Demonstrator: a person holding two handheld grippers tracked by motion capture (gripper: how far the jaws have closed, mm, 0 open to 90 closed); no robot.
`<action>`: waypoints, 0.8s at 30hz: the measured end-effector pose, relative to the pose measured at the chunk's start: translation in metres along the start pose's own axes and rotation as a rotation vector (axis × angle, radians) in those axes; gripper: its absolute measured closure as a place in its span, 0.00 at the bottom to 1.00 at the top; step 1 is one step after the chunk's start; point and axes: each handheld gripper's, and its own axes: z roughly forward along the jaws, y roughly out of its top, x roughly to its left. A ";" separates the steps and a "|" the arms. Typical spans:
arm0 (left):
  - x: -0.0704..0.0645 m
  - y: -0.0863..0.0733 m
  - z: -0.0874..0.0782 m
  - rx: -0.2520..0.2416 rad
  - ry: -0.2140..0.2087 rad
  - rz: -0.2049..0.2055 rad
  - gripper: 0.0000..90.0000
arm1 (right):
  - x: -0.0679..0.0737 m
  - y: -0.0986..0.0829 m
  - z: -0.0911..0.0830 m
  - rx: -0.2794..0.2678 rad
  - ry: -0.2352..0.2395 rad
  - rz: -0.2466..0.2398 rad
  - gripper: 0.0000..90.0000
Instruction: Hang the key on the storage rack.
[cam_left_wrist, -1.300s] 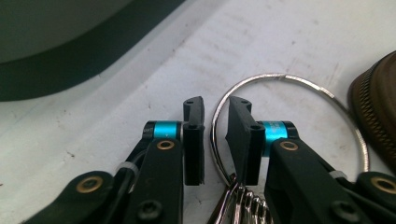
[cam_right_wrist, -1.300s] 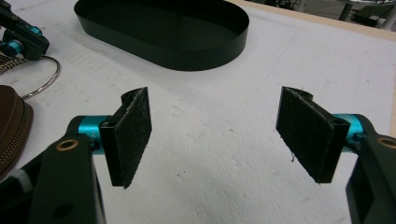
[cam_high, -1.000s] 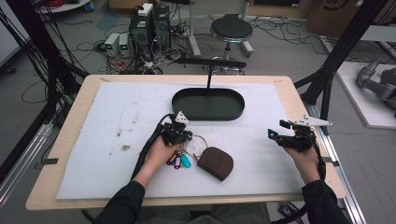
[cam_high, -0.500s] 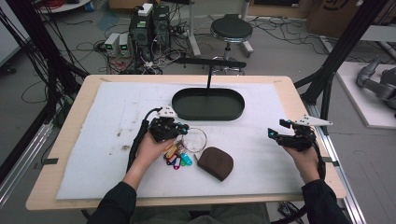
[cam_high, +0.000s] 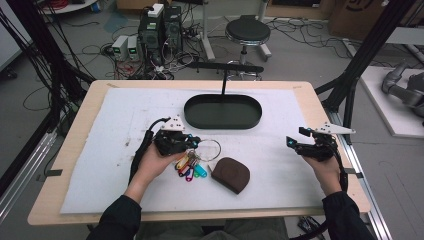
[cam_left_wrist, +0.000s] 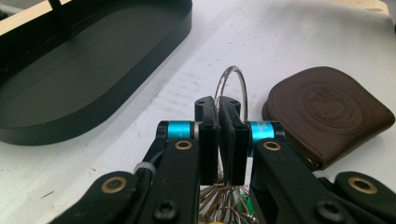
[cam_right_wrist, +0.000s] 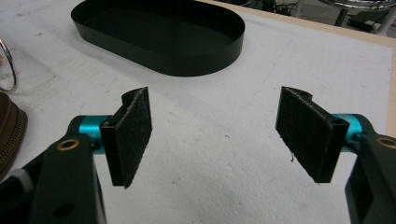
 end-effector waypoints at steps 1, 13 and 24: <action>0.000 0.000 0.000 -0.001 -0.006 0.001 0.96 | 0.000 0.000 0.000 0.000 0.000 0.001 0.31; -0.003 -0.003 0.008 0.047 -0.050 0.007 0.93 | 0.000 0.000 0.000 0.003 0.004 0.003 0.31; -0.002 -0.005 0.012 0.089 -0.057 0.018 0.96 | -0.001 0.000 0.000 0.002 0.000 0.002 0.31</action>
